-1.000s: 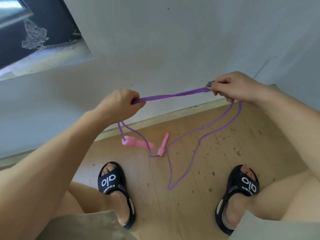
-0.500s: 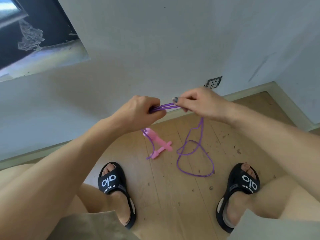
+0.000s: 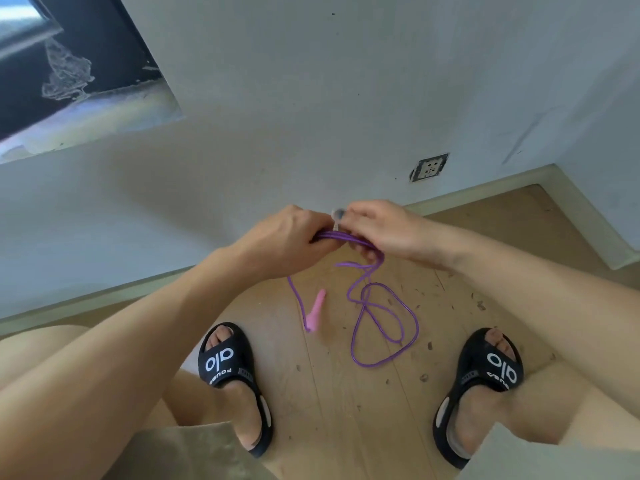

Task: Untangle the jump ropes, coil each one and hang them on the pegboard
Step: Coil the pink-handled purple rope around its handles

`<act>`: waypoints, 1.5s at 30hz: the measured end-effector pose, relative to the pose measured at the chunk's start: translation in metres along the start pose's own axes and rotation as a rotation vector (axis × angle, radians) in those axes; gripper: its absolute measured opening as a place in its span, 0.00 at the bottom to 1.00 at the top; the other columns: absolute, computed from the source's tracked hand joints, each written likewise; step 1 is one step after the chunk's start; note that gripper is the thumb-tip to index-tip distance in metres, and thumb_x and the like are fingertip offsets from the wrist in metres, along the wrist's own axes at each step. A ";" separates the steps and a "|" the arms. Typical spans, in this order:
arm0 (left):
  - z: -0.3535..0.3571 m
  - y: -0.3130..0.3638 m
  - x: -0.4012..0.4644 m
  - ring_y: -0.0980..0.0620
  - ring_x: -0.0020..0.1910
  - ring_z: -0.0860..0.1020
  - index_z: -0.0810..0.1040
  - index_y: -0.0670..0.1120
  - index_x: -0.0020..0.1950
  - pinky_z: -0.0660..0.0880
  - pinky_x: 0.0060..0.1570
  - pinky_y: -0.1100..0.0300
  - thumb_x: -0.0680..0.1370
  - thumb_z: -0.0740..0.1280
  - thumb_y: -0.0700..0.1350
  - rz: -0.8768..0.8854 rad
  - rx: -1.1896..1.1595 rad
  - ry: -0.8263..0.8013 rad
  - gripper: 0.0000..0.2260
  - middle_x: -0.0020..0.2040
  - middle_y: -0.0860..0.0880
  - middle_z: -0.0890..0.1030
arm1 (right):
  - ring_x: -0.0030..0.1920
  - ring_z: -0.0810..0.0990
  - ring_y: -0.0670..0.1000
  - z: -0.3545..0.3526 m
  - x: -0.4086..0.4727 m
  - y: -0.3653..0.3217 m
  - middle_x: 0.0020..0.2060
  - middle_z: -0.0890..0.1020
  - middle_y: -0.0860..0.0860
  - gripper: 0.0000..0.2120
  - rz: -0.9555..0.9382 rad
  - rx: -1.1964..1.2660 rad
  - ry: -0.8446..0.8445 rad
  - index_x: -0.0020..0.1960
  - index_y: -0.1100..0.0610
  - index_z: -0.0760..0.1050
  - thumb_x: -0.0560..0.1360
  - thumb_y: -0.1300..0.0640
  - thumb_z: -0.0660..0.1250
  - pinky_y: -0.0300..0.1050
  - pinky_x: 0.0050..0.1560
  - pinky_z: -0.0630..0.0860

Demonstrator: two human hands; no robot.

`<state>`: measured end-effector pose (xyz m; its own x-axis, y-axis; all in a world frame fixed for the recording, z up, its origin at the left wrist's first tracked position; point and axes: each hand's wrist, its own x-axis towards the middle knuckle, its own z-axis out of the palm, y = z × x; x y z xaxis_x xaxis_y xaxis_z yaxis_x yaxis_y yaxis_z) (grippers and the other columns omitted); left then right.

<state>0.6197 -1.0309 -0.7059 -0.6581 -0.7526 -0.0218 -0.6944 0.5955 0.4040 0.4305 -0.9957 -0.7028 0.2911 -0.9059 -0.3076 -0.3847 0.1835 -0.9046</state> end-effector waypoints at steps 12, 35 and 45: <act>-0.024 -0.024 -0.001 0.51 0.27 0.65 0.64 0.49 0.34 0.61 0.29 0.55 0.80 0.63 0.57 -0.039 0.111 -0.018 0.20 0.27 0.49 0.67 | 0.28 0.66 0.44 -0.080 -0.018 -0.003 0.26 0.69 0.43 0.17 0.007 -0.382 0.069 0.38 0.54 0.78 0.74 0.41 0.70 0.42 0.35 0.64; -0.022 -0.030 0.003 0.60 0.29 0.77 0.66 0.50 0.37 0.73 0.33 0.57 0.77 0.69 0.53 0.032 0.207 -0.208 0.15 0.27 0.54 0.79 | 0.34 0.74 0.49 -0.093 -0.028 0.001 0.28 0.78 0.52 0.11 0.116 -0.319 -0.122 0.36 0.56 0.78 0.77 0.56 0.69 0.44 0.44 0.69; -0.014 0.006 0.003 0.53 0.21 0.74 0.64 0.43 0.35 0.68 0.26 0.60 0.77 0.71 0.51 0.063 -0.174 -0.108 0.21 0.26 0.51 0.66 | 0.36 0.84 0.52 -0.033 -0.014 0.007 0.53 0.83 0.49 0.30 0.094 -0.239 -0.073 0.70 0.48 0.66 0.74 0.41 0.71 0.51 0.49 0.80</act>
<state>0.6180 -1.0335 -0.6903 -0.7323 -0.6756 -0.0854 -0.5963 0.5756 0.5595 0.3942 -0.9944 -0.6954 0.3033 -0.8574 -0.4158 -0.6064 0.1629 -0.7783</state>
